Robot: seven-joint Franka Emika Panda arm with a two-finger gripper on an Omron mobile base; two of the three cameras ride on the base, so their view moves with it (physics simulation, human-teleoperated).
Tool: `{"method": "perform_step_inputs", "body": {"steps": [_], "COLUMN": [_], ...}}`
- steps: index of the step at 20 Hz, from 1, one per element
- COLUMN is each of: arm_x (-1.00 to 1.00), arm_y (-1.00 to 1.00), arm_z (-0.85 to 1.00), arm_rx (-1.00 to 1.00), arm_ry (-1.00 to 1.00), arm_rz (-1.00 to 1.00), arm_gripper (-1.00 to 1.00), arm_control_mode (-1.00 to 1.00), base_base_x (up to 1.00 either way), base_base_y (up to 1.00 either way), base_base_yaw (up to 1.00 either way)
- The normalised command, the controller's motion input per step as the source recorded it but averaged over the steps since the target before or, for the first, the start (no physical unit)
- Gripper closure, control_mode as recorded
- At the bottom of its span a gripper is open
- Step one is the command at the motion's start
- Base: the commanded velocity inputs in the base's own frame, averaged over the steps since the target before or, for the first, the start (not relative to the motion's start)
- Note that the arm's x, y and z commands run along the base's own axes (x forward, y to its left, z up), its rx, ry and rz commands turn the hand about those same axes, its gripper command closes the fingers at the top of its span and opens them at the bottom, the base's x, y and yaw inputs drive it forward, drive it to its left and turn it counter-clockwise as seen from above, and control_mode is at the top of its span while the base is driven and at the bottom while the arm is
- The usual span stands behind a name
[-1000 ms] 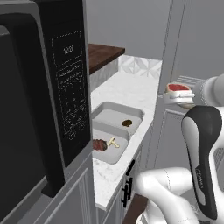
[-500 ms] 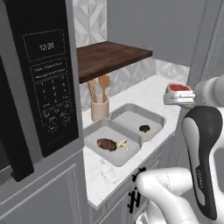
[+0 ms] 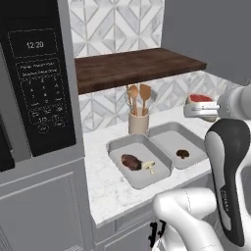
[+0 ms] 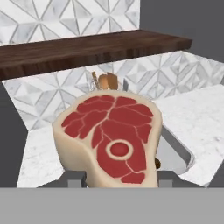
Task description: Place one mushroom and one steak in each tupperware on the nearby counter, to pack two identical lunches.
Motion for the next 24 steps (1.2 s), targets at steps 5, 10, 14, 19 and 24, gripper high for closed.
{"method": "perform_step_inputs", "body": {"steps": [5,10,14,19,24], "arm_x": [0.20,0.51,0.67,0.52,0.37], "arm_y": [0.00,-0.05,-0.27,-0.46,-0.46], "arm_z": [-0.22,-0.52,-0.68,-0.61,-0.47], "arm_rx": [0.00,-0.03,-0.07,-0.06,-0.01], "arm_ry": [0.06,0.13,0.08,0.00,0.03], "arm_rz": [0.07,-0.01,-0.08,-0.17,-0.18], "arm_gripper": [1.00,1.00,1.00,1.00,1.00], "arm_control_mode": [-1.00,-1.00,-1.00,-1.00,-1.00], "base_base_x": [0.38,0.00,0.00,0.00,0.00], "base_base_y": [0.00,0.00,0.00,0.00,0.00], "base_base_yaw": [0.24,0.00,0.00,0.00,0.00]}}
